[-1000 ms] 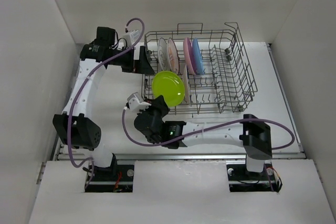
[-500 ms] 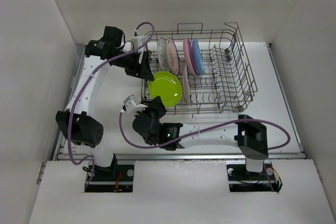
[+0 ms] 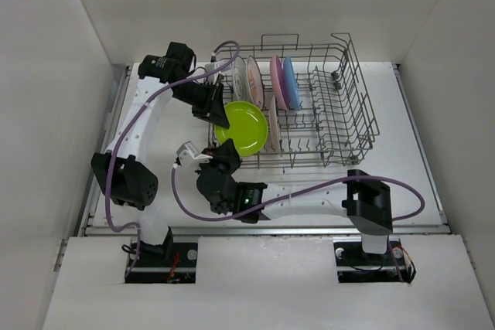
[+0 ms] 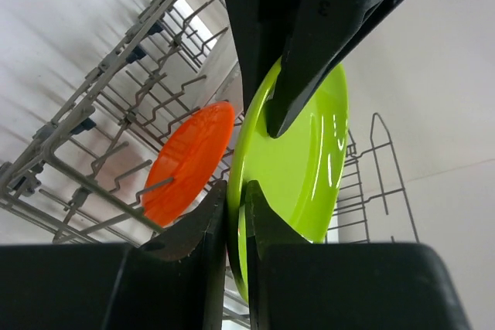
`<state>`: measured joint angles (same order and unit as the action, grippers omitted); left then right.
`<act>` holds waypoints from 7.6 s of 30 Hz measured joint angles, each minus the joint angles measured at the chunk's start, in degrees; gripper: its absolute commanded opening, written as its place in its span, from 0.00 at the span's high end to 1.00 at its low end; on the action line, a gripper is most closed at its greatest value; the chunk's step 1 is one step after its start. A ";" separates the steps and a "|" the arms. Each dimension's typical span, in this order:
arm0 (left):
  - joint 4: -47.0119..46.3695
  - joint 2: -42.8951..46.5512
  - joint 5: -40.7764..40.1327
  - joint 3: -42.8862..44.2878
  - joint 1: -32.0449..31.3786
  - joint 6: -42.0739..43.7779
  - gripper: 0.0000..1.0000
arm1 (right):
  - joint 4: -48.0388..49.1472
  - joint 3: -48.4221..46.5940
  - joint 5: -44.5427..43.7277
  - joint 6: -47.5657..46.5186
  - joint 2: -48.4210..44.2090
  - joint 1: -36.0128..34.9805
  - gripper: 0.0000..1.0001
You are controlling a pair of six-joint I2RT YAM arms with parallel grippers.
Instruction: Unload the plates from the dish rack
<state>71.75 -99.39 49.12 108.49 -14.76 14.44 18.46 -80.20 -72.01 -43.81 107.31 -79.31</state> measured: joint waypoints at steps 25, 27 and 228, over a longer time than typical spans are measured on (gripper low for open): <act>-7.43 -1.14 6.29 1.92 15.47 -6.67 1.00 | 13.62 0.02 0.37 -0.22 -5.38 -0.98 0.18; -9.18 -1.14 7.04 1.84 19.23 -8.20 1.00 | 9.53 -0.85 2.08 5.55 -8.15 -0.79 0.18; -6.08 -19.71 -50.75 14.67 -19.19 -18.67 1.00 | -64.57 8.04 39.63 79.58 -40.11 38.25 0.18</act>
<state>65.67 -119.11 -1.63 123.15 -33.95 -4.23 -46.11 -72.16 -32.38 35.77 67.20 -41.06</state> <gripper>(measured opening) 0.175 0.820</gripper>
